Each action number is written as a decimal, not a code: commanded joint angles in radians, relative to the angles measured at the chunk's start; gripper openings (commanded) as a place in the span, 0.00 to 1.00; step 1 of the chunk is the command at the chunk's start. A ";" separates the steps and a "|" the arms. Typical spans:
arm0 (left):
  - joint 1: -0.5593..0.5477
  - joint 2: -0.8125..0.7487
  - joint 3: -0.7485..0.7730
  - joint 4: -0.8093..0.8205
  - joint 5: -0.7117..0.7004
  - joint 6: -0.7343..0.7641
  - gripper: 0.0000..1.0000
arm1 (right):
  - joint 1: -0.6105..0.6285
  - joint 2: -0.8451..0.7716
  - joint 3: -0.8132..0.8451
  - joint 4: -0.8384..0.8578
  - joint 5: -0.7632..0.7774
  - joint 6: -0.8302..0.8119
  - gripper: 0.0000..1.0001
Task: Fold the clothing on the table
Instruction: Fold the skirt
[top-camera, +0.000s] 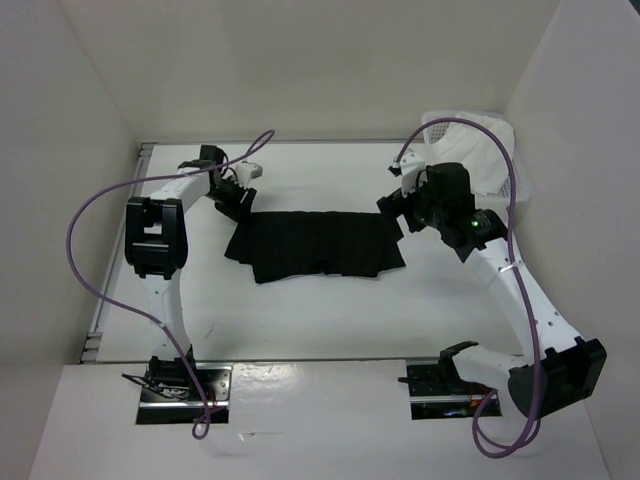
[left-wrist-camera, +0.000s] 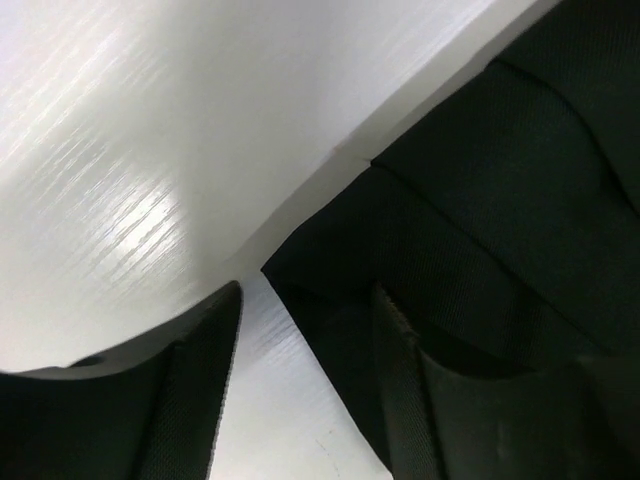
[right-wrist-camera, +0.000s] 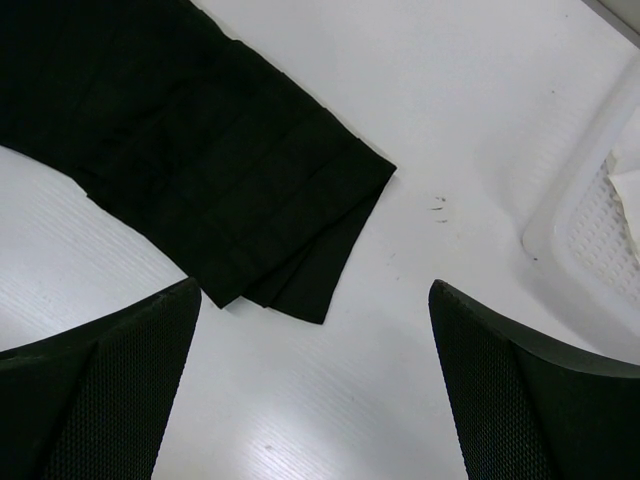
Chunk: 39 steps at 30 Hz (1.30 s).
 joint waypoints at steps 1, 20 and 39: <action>-0.006 0.032 0.032 -0.048 0.057 0.068 0.60 | -0.008 -0.034 -0.004 0.026 0.005 0.008 0.99; 0.034 -0.020 -0.058 -0.048 0.062 0.002 0.00 | -0.040 0.176 -0.028 0.003 0.016 0.092 0.99; 0.182 -0.164 -0.293 0.003 0.039 -0.068 0.00 | -0.183 0.531 0.162 -0.009 -0.107 0.091 0.99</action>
